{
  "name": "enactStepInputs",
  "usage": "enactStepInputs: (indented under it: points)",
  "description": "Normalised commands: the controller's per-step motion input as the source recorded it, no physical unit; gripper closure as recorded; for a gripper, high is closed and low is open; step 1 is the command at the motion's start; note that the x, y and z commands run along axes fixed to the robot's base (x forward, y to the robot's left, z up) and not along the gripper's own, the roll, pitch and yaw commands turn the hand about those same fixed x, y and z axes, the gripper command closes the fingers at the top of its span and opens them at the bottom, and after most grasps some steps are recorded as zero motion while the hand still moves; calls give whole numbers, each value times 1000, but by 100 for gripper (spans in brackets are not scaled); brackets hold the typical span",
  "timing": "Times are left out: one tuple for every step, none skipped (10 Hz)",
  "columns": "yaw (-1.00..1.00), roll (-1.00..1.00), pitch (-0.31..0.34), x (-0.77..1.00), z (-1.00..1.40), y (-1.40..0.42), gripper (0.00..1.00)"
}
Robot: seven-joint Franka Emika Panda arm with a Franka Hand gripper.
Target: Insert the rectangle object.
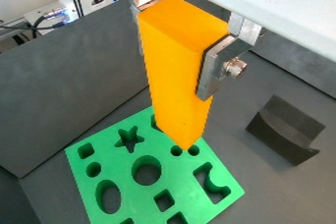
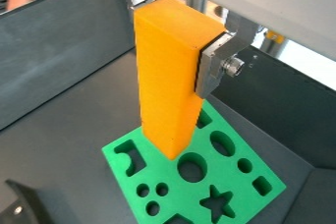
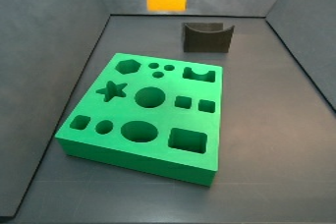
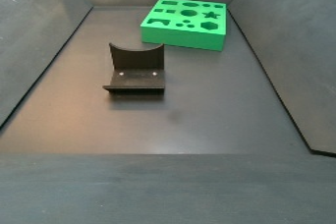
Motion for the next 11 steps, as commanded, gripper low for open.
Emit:
enactStepInputs:
  points:
    - [-343,37,-204,134,-951,-654,100]
    - [-306,36,-170,146,-940,-689,100]
    - [-346,0,-143,91,-789,-651,100]
    - [-380,0,-106,49,-697,-623,100]
    - [-251,-3,127,89,-786,-303,100]
    - [-143,29,149,37,-717,-220,100]
    - [-77,-1,109,63,-857,-506,100]
    - [-69,-107,147,237,-631,-577,100]
    - [-137,-210,166,174,-431,-509,100]
    - [-123,-76,180,231,-254,-434,100]
    - [-129,-3,209,371,-177,-446,100]
